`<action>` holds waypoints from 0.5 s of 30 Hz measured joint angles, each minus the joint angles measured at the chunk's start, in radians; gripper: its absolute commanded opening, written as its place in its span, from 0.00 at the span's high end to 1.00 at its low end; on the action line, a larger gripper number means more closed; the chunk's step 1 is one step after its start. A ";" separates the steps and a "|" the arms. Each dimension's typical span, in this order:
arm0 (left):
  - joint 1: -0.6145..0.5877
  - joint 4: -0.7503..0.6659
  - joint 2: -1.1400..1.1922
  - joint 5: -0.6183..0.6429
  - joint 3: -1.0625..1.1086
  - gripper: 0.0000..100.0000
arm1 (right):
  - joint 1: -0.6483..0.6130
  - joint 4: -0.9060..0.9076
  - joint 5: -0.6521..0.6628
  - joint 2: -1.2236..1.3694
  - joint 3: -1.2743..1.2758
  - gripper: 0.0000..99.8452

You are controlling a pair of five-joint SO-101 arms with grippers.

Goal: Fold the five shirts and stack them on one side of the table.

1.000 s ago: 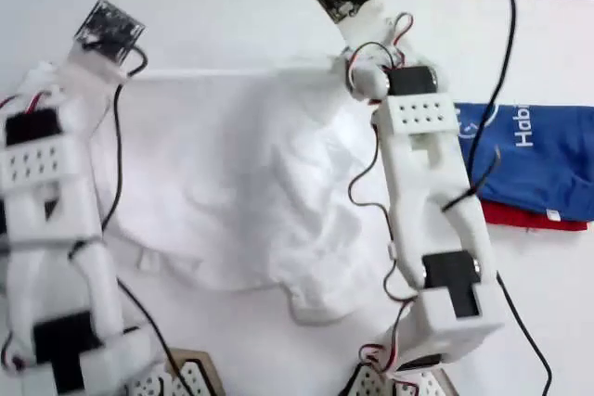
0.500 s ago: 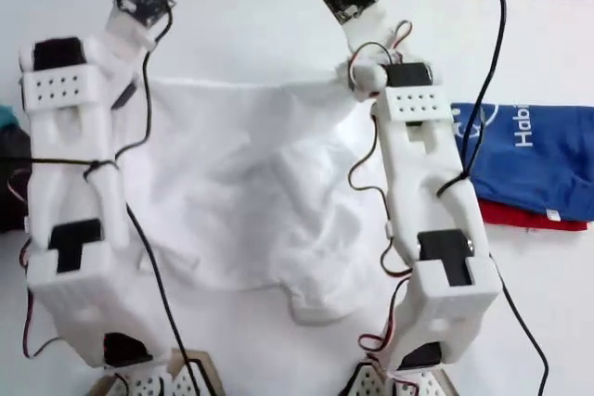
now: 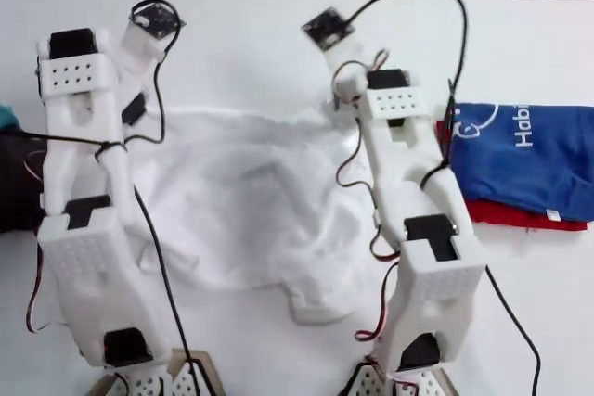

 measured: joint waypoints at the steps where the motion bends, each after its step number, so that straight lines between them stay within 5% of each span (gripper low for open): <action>1: 0.002 0.005 0.000 0.000 0.000 0.97 | -0.014 0.041 0.000 0.000 0.000 0.98; 7: 0.021 0.104 0.000 0.002 0.000 0.97 | -0.117 0.201 0.000 0.005 0.028 0.98; 15: -0.051 0.127 0.000 0.044 0.038 0.97 | -0.147 0.120 0.000 -0.089 0.213 0.98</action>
